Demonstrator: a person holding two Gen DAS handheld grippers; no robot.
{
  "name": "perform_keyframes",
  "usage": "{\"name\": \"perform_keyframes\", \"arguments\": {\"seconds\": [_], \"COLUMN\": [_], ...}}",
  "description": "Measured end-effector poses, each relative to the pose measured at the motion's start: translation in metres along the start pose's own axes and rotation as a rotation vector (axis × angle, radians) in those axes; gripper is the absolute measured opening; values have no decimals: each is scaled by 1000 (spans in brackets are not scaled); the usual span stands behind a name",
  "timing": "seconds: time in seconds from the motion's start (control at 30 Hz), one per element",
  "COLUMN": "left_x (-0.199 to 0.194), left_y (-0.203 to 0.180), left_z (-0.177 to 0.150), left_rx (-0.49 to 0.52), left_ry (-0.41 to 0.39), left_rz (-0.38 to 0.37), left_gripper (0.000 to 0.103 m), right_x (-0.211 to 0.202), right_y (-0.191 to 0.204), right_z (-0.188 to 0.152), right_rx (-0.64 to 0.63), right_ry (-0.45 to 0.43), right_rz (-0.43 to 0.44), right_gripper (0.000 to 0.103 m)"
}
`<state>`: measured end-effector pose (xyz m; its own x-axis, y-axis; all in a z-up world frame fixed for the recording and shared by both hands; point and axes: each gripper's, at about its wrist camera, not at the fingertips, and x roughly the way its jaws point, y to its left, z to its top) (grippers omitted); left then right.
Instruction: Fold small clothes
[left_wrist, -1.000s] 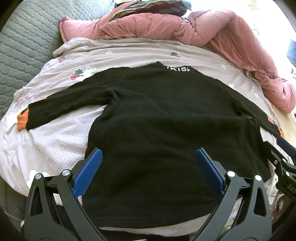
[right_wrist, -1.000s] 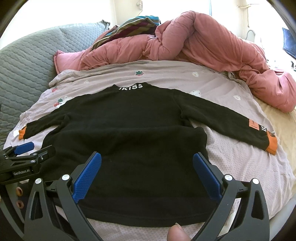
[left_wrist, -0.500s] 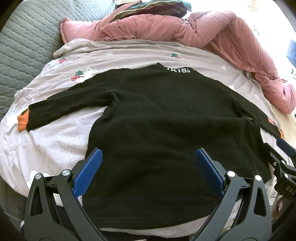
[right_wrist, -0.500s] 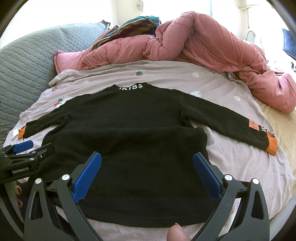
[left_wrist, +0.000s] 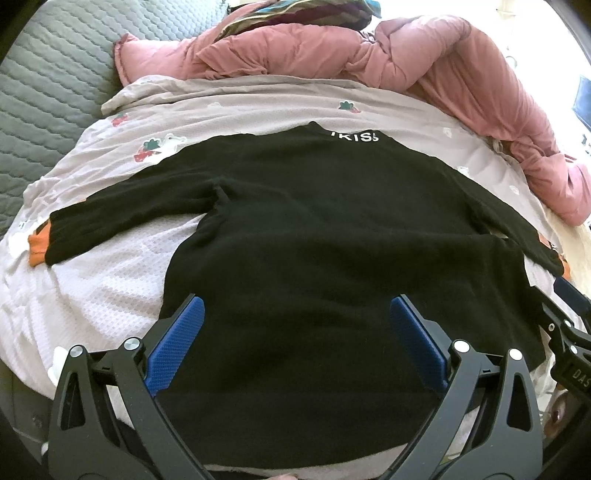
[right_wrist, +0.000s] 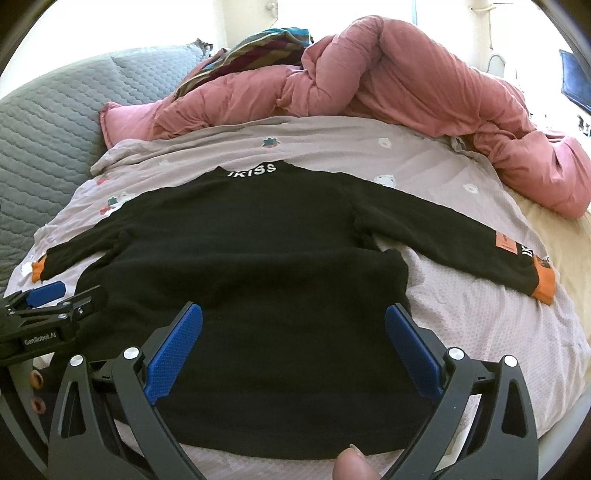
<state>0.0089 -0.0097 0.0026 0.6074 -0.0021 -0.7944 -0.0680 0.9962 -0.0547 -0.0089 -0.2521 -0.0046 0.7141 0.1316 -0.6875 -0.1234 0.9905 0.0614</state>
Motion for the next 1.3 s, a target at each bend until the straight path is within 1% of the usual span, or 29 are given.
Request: {"name": "perform_keyframes", "arguments": {"seconds": [0.23, 0.67, 0.87, 0.97, 1.1, 1.17, 1.3], "left_x": [13, 41, 53, 62, 70, 74, 82], "left_y": [-5, -23, -36, -45, -52, -54, -54], "left_z": [15, 50, 67, 76, 86, 90, 102], "left_rx": [12, 37, 50, 67, 74, 80, 67], "left_ry": [1, 12, 17, 26, 25, 22, 23], "left_rz": [-11, -23, -38, -51, -98, -97, -97], "left_gripper": [95, 95, 95, 95, 95, 95, 95], "right_x": [11, 26, 28, 29, 30, 30, 32], "right_y": [-26, -102, -143, -169, -198, -215, -247], "right_z": [4, 22, 30, 32, 32, 30, 28], "right_rx": [41, 147, 211, 256, 313, 344, 409], "right_ry": [0, -33, -50, -49, -41, -35, -20], "right_rz": [-39, -187, -264, -316, -372, -398, -425], "right_gripper": [99, 99, 99, 99, 99, 99, 99]}}
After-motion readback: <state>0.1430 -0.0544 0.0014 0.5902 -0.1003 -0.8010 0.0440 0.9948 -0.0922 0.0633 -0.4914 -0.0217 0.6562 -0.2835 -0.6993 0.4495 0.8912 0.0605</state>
